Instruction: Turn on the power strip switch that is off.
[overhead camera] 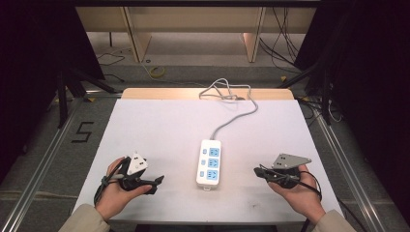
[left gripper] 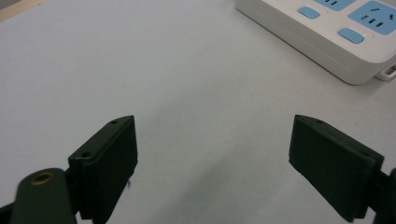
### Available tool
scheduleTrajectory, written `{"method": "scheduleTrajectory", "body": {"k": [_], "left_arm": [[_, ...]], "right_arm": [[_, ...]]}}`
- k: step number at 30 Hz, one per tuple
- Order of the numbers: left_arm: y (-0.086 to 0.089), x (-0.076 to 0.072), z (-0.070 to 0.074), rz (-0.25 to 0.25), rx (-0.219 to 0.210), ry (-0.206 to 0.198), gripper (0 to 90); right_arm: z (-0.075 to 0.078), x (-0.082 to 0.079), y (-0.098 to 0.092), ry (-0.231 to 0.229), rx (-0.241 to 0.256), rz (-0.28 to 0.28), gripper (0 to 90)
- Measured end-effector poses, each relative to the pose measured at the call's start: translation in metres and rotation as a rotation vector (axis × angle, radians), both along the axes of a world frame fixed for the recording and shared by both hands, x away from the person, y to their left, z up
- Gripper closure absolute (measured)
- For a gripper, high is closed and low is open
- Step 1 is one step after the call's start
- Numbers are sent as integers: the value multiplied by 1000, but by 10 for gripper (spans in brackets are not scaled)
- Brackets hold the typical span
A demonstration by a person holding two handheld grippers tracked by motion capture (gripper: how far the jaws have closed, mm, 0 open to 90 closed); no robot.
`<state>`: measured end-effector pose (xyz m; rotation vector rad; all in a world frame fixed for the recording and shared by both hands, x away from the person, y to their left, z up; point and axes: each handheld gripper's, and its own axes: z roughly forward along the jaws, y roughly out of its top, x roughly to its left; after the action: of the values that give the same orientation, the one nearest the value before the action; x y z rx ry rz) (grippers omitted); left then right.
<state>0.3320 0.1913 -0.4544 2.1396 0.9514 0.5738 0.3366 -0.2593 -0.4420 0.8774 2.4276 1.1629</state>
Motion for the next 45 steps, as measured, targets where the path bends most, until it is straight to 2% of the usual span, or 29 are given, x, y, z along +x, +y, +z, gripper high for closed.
{"method": "scheduleTrajectory", "body": {"k": [13, 26, 45], "left_arm": [[-2, 0, -1, 0, 4, 6, 150], [-2, 0, -2, 0, 14, 8, 150], [-1, 1, -2, 5, 3, 11, 151]], "right_arm": [[3, 11, 15, 13, 1, 13, 900], [5, 14, 19, 22, 10, 8, 900], [9, 20, 25, 15, 8, 10, 900]]}}
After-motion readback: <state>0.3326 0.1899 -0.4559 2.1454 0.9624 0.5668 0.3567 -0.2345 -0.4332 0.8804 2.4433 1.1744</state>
